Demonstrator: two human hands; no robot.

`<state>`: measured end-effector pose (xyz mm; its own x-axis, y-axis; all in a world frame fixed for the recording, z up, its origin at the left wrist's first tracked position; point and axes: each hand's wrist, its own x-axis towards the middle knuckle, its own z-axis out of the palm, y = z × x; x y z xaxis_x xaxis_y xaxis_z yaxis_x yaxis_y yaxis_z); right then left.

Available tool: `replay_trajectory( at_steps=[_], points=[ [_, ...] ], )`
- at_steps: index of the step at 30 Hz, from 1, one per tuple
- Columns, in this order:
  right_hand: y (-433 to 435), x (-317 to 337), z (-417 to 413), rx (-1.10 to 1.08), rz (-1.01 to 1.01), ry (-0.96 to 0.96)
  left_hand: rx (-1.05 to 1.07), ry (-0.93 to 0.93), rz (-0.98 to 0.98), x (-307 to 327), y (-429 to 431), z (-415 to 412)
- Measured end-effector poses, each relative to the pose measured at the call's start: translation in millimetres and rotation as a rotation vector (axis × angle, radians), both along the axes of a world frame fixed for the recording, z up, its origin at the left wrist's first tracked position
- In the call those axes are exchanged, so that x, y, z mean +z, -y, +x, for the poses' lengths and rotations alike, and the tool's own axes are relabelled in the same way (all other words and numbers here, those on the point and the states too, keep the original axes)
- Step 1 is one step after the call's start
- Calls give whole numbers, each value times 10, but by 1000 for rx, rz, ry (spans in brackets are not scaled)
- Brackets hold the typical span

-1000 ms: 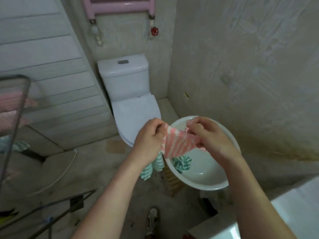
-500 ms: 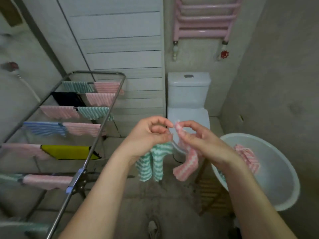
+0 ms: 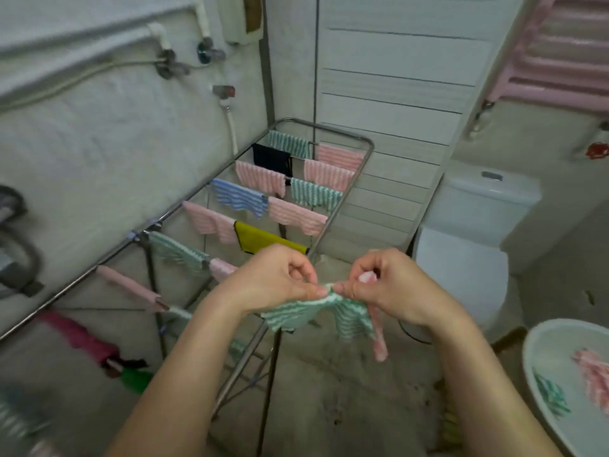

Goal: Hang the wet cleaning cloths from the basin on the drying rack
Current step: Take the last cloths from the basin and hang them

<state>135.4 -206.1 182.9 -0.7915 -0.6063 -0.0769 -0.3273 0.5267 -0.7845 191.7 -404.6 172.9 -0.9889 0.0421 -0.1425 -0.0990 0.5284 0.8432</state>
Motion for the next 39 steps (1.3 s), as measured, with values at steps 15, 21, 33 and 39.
replay_trajectory(
  at_steps=[15,21,33,39],
  points=[
    [1676,68,748,575,-339,621,342,-138,466,143,1130,1515],
    [2037,53,1000,912,12,363,584,-125,204,162,1206,2261],
    [2758,67,2025,1036,66,243,1193,-5,57,40,1322,3921],
    [3070,-46,2448,1005,104,173,1340,61,-170,-115,1484,4184]
  ],
)
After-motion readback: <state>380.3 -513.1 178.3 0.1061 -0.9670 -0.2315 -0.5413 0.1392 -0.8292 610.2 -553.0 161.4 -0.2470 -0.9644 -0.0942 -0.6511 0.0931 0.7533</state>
